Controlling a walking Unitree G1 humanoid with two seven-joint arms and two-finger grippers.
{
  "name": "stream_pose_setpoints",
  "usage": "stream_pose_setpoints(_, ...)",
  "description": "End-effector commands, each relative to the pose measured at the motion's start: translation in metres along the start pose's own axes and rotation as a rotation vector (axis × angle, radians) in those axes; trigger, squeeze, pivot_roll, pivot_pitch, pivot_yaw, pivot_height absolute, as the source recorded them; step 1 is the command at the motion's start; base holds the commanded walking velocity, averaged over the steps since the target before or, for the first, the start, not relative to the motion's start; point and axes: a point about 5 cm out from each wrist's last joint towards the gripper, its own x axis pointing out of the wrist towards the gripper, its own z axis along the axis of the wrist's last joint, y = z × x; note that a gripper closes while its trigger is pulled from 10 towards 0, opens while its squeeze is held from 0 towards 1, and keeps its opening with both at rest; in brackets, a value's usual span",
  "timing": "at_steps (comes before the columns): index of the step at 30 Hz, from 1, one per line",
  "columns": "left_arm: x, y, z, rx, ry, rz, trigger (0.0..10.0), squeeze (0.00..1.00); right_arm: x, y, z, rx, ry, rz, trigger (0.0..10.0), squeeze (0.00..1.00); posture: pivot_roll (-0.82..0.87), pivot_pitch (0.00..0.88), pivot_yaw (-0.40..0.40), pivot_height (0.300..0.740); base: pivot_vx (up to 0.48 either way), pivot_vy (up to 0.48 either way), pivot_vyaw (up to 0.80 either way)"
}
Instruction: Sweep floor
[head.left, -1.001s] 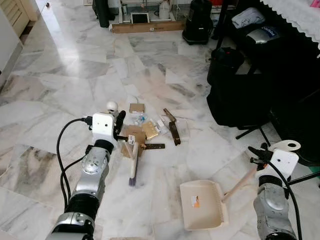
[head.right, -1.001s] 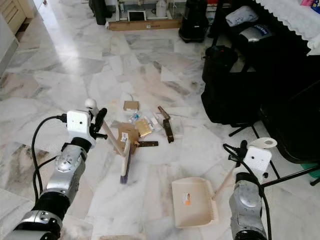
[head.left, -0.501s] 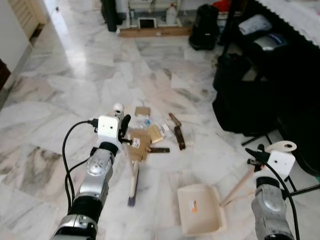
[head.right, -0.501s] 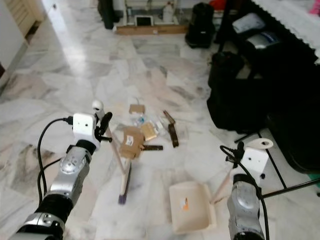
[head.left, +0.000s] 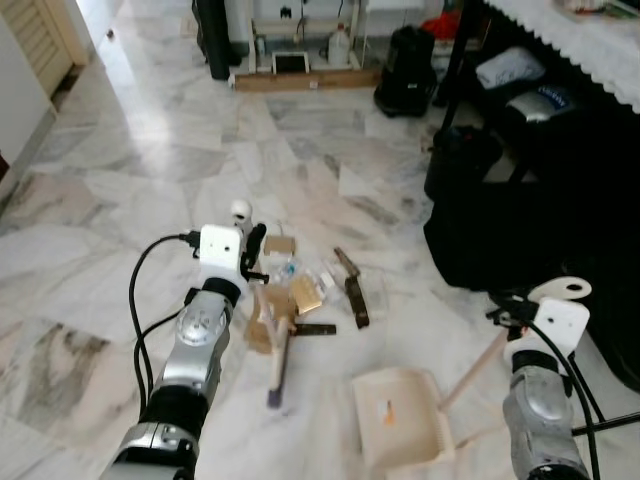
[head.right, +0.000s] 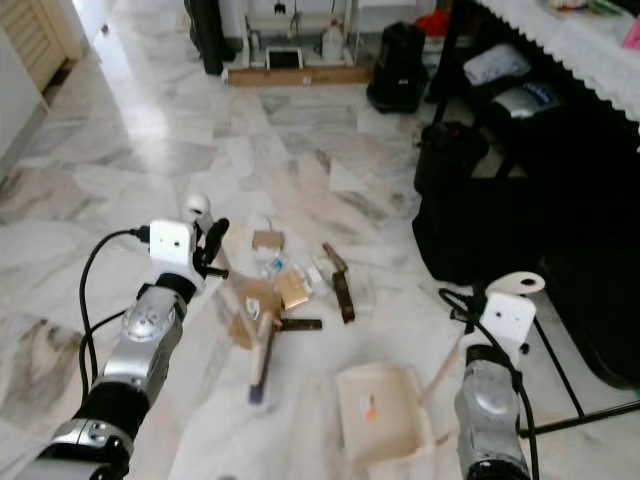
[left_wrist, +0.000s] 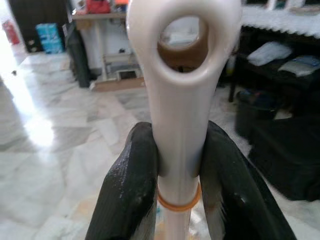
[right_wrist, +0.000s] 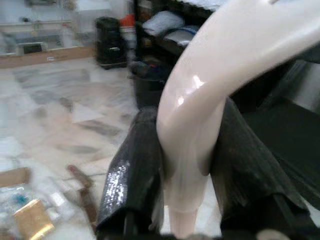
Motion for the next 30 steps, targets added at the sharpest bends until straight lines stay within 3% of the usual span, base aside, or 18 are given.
stream_pose_setpoints(1, 0.004, 0.001, 0.013, 0.018, -0.061, 0.002, 10.0, 0.0, 0.001, -0.003, 0.006, 0.014, -0.03, -0.012, 10.0, 0.0, 0.03, 0.082, 0.007, 0.74, 0.345, 0.0, 0.0)
stream_pose_setpoints(11, 0.003, -0.001, 0.012, 0.007, -0.056, -0.011, 10.0, 0.0, 0.0, -0.004, 0.002, 0.009, -0.013, -0.016, 10.0, 0.0, 0.04, 0.098, 0.002, 0.74, 0.333, 0.0, 0.0)
stream_pose_setpoints(20, 0.001, -0.003, 0.011, 0.011, -0.048, -0.019, 10.0, 0.0, 0.0, -0.005, 0.002, 0.012, -0.008, -0.022, 10.0, 0.0, 0.03, 0.106, 0.001, 0.74, 0.0, 0.0, 0.0)
stream_pose_setpoints(30, 0.001, -0.014, 0.007, -0.007, -0.031, -0.074, 10.0, 0.0, -0.002, -0.008, -0.004, -0.008, 0.016, -0.043, 10.0, 0.0, 0.03, 0.108, -0.002, 0.74, 0.0, 0.0, 0.0)
